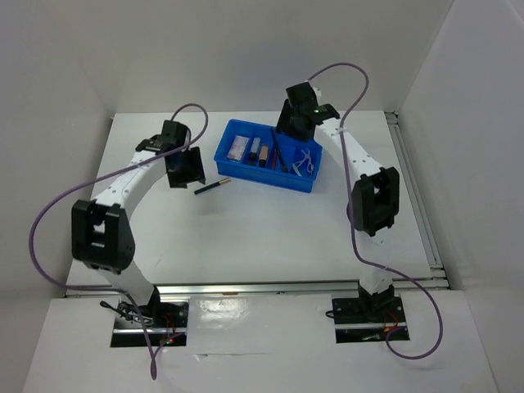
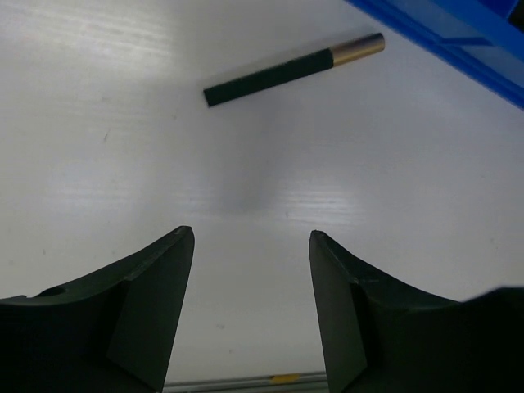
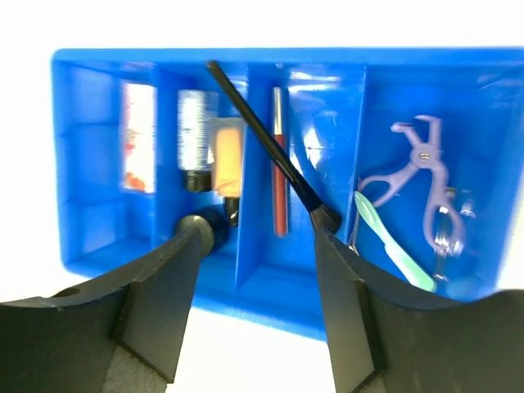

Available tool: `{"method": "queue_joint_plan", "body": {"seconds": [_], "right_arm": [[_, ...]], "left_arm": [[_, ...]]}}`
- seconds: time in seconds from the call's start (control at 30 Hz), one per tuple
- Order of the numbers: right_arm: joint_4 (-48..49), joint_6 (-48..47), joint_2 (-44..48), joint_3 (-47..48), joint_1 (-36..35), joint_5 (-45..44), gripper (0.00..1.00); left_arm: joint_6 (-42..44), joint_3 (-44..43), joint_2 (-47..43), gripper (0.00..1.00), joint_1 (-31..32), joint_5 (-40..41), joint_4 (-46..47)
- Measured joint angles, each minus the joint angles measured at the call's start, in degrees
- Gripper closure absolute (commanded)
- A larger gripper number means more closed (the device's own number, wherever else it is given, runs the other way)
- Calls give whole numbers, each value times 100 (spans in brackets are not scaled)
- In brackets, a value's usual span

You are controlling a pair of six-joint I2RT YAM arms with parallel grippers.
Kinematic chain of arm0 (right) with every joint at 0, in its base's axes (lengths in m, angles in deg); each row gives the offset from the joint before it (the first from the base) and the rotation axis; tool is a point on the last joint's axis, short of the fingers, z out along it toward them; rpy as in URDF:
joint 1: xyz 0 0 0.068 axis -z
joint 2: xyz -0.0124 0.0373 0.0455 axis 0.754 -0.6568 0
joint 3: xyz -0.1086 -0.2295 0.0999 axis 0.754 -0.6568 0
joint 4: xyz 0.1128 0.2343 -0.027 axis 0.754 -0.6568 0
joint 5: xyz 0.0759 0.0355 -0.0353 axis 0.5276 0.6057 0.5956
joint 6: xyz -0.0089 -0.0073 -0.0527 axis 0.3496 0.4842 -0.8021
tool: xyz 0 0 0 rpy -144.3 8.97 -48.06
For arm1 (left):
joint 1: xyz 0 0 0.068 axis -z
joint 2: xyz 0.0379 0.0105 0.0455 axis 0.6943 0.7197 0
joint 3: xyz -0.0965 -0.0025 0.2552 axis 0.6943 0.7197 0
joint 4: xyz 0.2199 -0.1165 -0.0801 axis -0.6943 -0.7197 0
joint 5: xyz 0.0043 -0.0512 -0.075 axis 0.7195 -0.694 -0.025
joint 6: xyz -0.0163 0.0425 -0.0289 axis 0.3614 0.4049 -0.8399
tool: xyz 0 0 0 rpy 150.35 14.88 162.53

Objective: Organize the makeup

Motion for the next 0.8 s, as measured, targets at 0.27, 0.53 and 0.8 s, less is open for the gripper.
{"method": "queue_joint_plan", "body": {"seconds": [0.27,0.53,0.8], "right_arm": [[125,-273,957,-293,129,46,64],[33,-942,-328,680,212,776,65],[-125,-1456,-1373,1119,212,1156,59]], "left_arm": [[560,-691,1296,42,98,-22,413],[859,-688,1355,41,98,-116,780],[859,-555,1340,42,87,-369,907]]}}
